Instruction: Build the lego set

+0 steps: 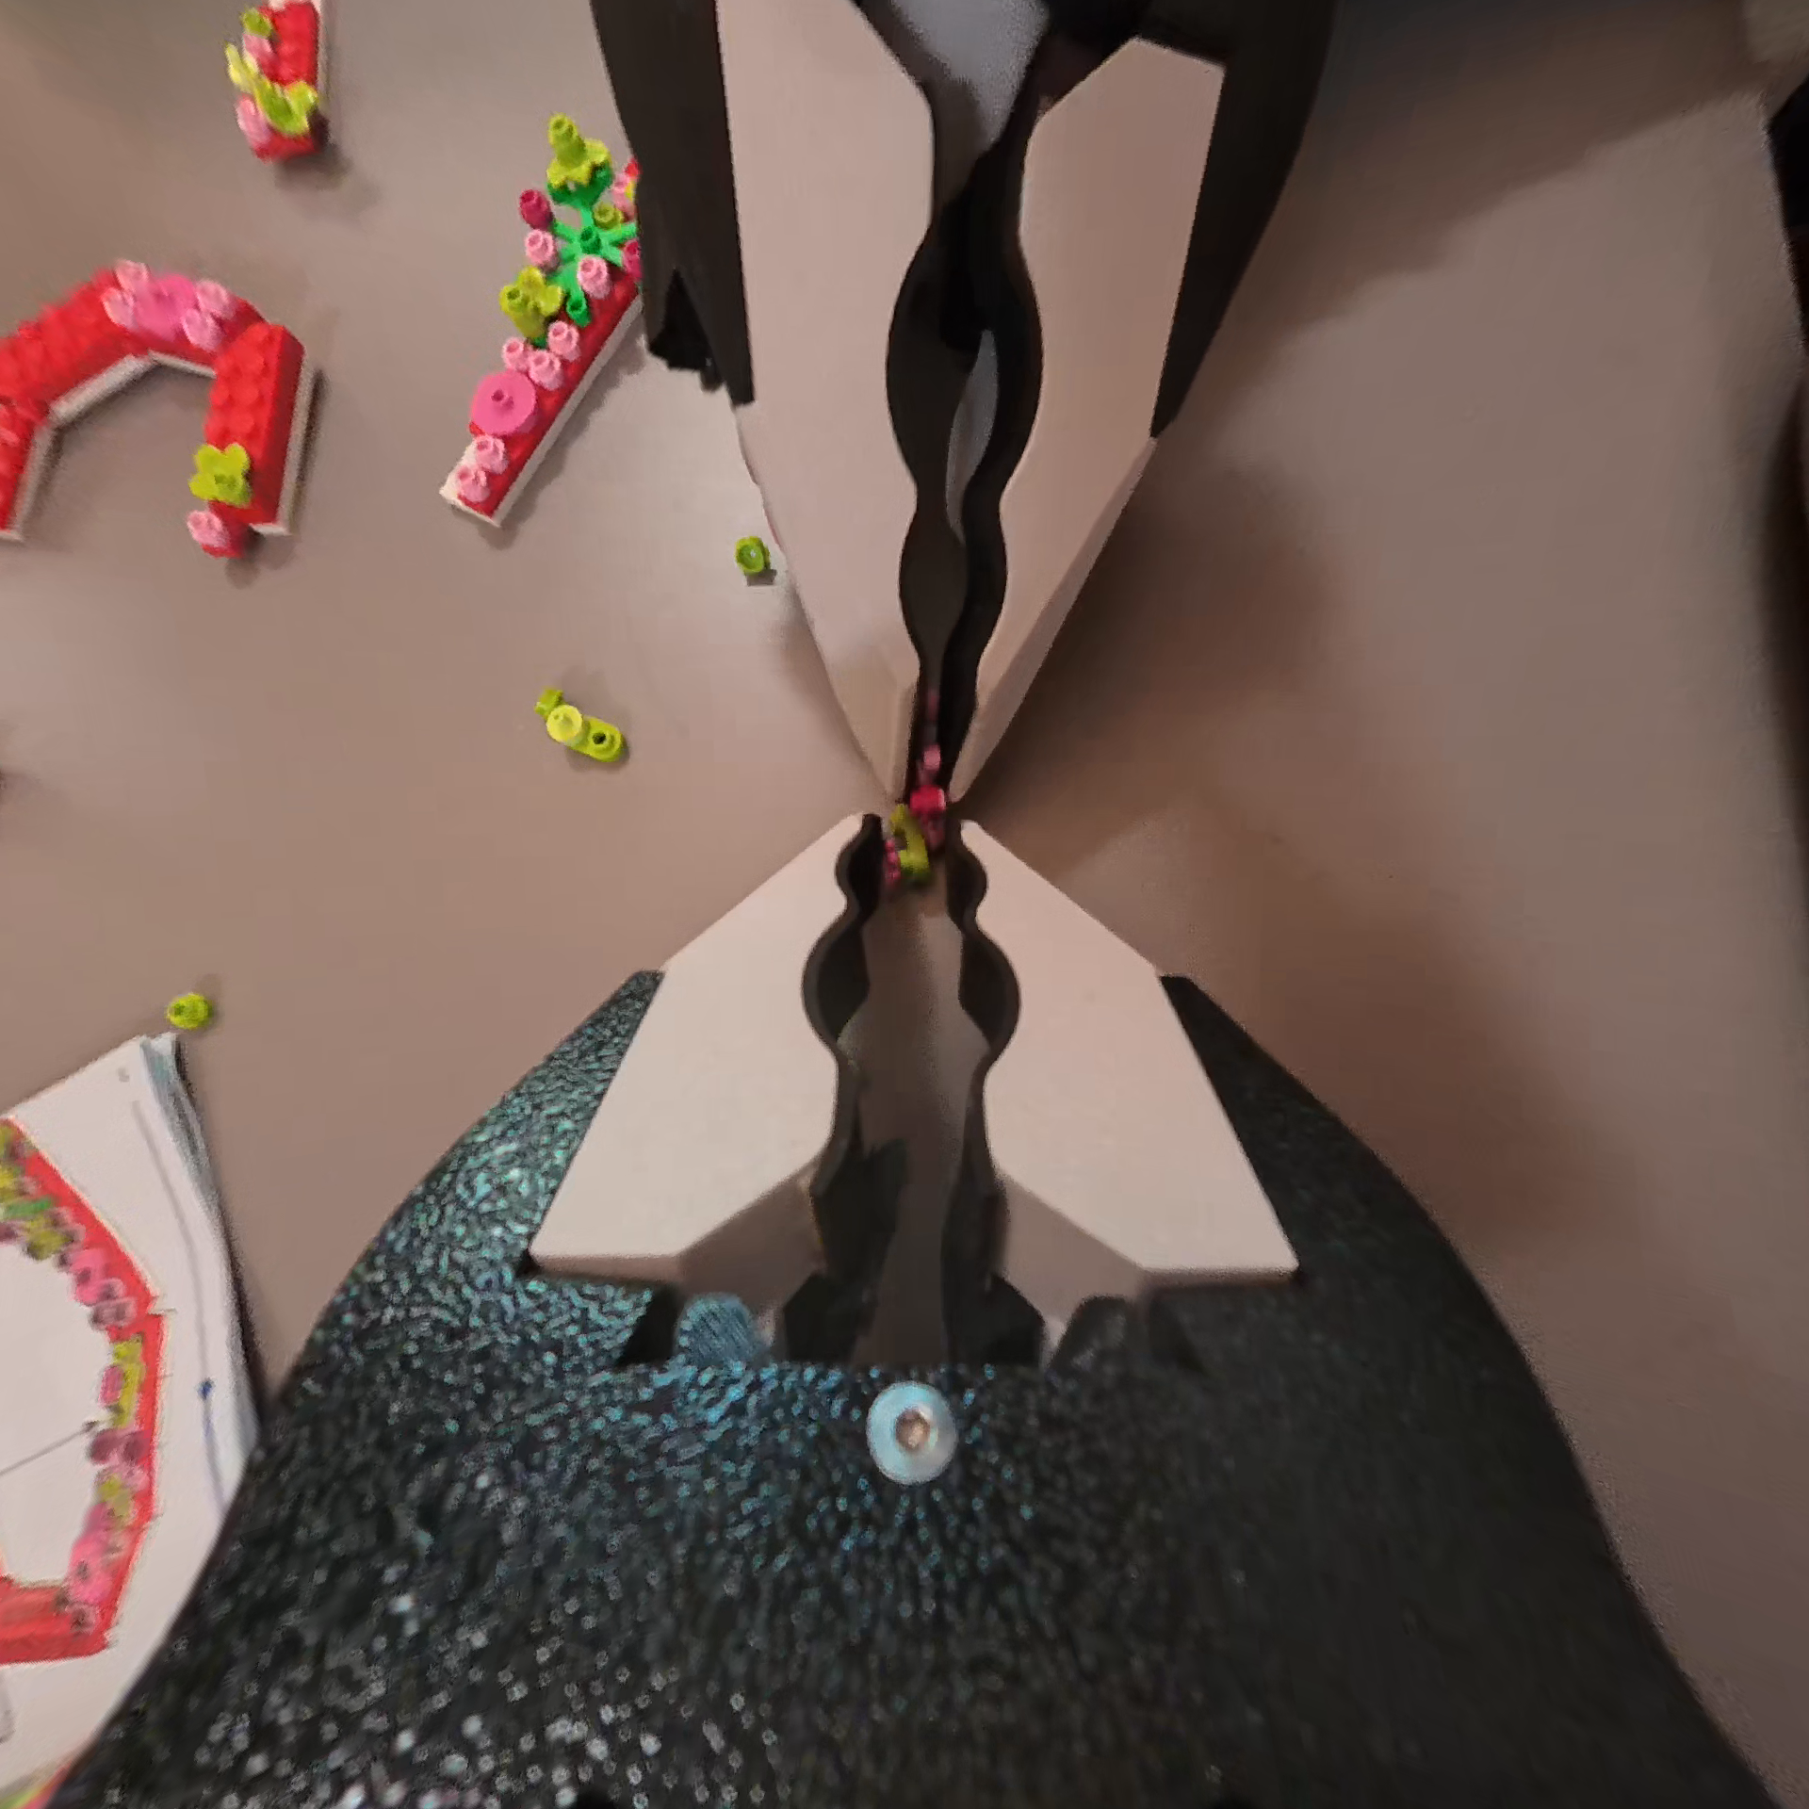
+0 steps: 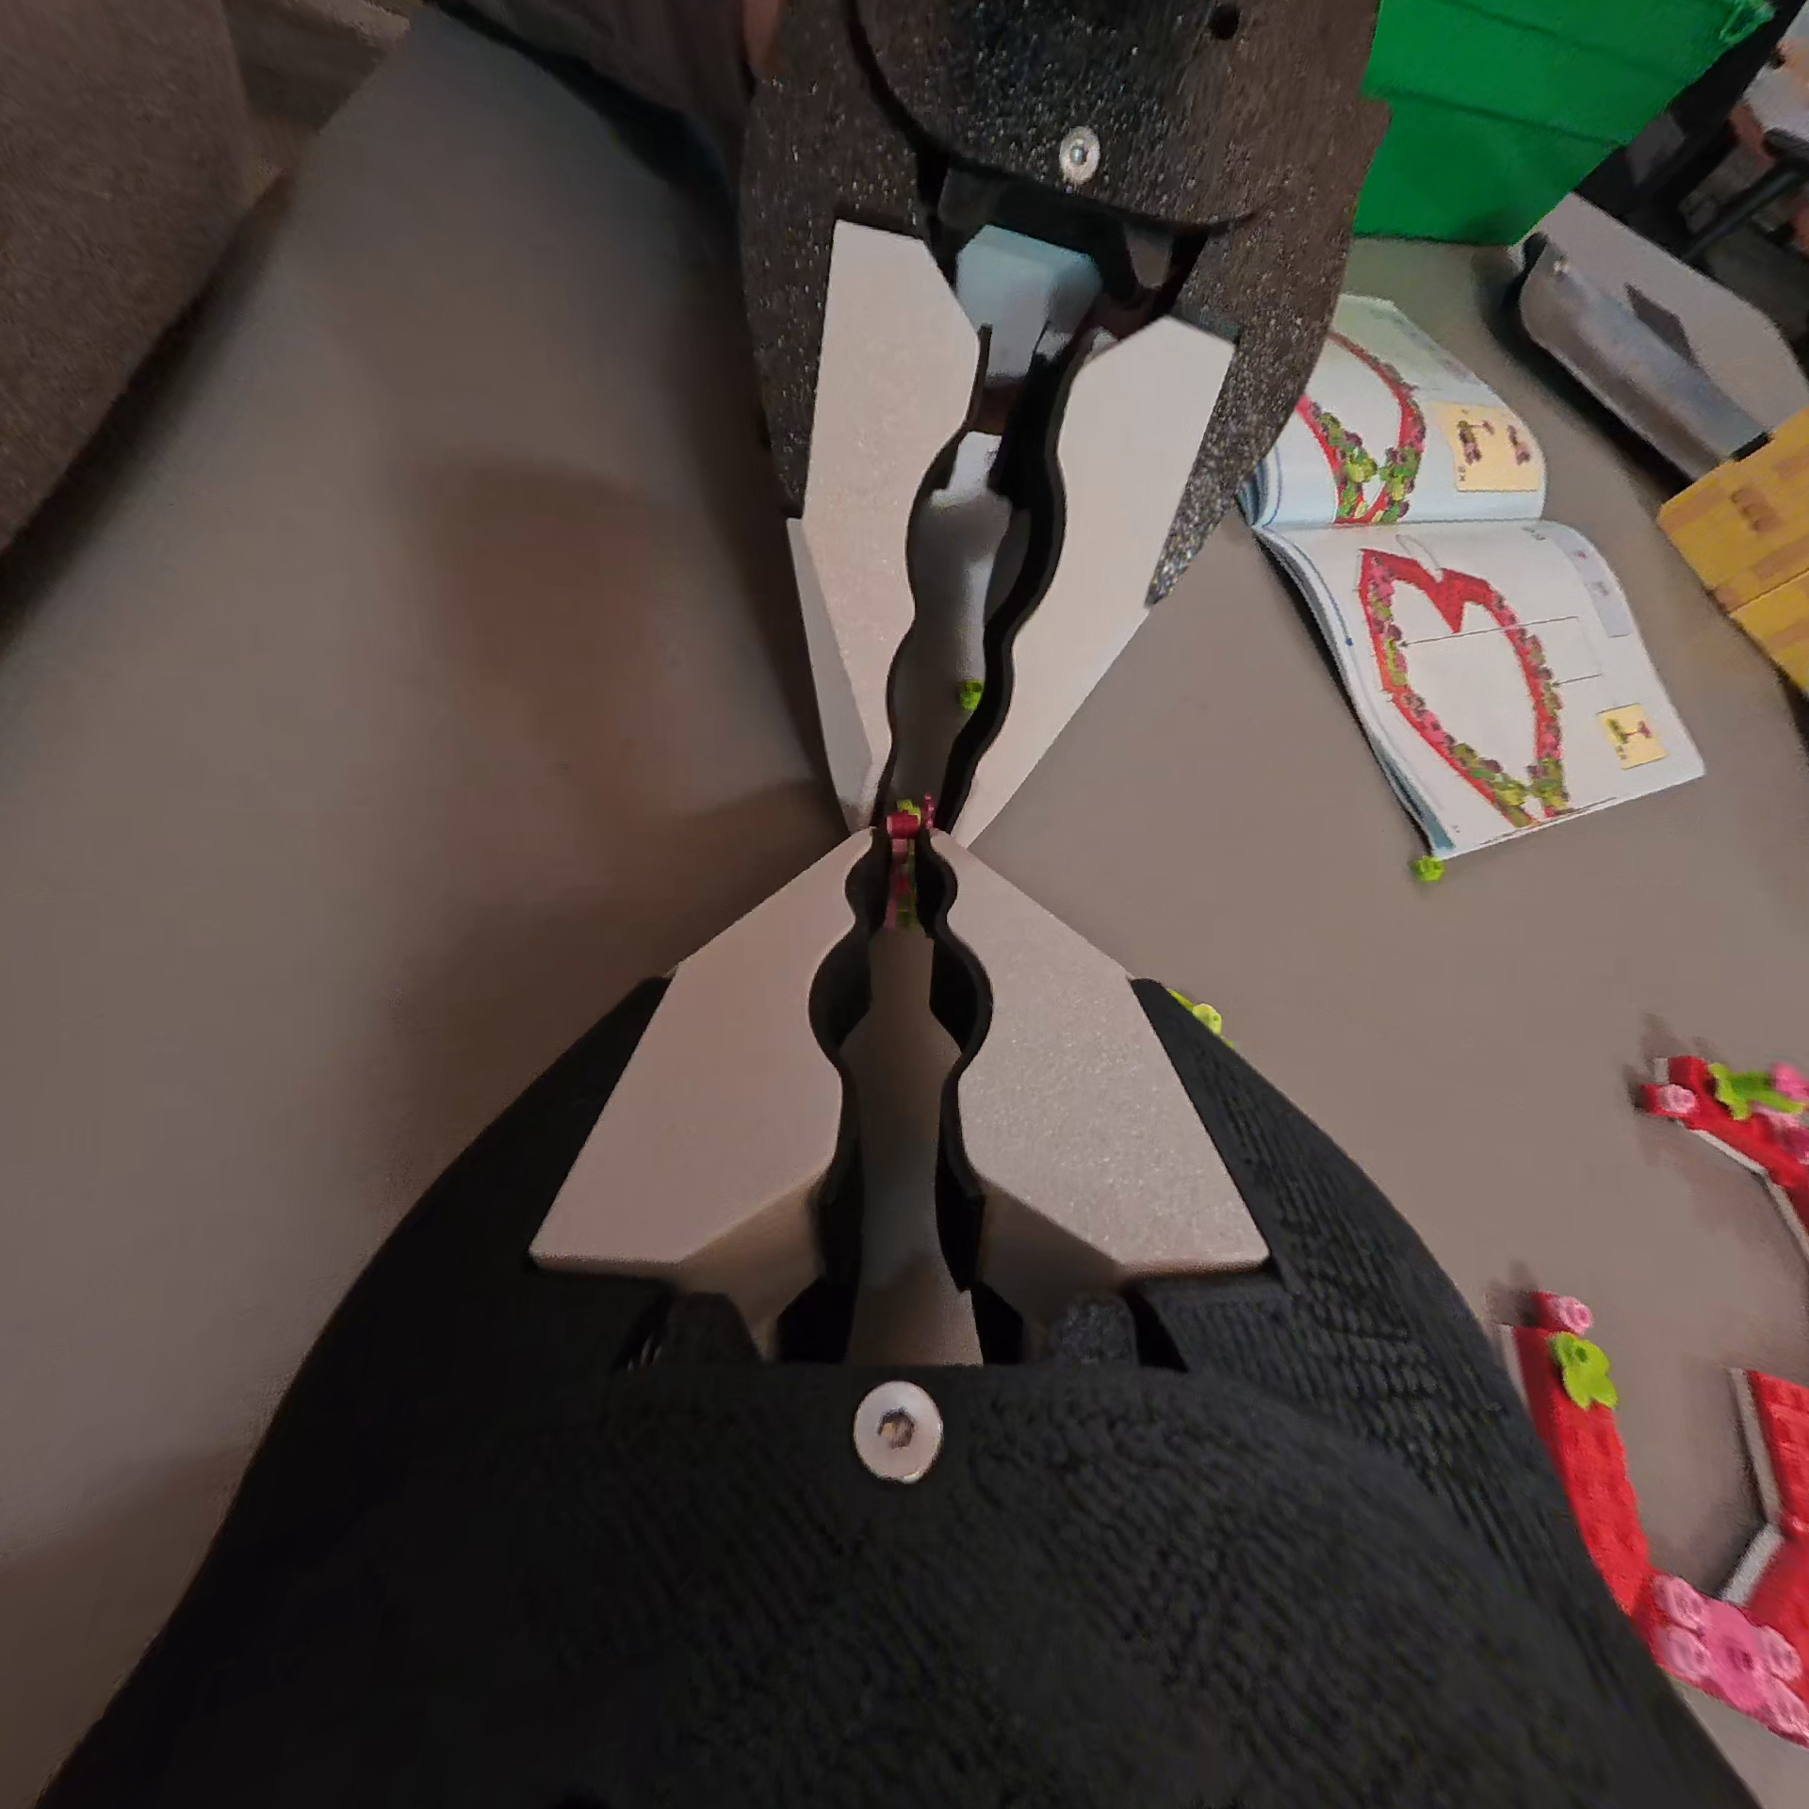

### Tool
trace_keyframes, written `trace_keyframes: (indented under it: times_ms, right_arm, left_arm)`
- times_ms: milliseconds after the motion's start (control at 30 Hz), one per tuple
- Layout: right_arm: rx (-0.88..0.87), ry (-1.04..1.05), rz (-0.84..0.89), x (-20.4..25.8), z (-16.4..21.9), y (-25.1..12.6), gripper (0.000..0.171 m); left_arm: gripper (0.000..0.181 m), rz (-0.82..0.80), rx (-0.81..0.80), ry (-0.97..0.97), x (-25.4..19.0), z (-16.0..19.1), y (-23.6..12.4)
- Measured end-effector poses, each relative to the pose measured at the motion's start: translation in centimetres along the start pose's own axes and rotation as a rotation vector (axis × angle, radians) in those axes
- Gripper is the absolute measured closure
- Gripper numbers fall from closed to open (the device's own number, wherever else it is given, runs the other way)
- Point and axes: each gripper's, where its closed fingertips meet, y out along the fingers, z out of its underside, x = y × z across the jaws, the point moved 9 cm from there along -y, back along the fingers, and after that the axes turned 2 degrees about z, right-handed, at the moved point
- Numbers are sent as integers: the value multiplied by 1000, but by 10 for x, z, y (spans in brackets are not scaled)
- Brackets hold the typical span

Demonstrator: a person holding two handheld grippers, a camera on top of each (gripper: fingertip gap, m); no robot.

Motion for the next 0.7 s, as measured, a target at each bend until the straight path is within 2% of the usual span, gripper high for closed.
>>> trace_keyframes:
  times_ms: [233,367,700]
  right_arm:
    - [-63,-74,100,-2,2,-9,168]
    - [-83,-84,104,-2,3,-12,168]
    - [-72,-97,70,-2,7,-14,168]
  left_arm:
    - [171,-85,-125,166,4,0,-5]
    - [170,-60,-188,162,6,2,-6]
    - [172,2,-221,137,7,5,-5]
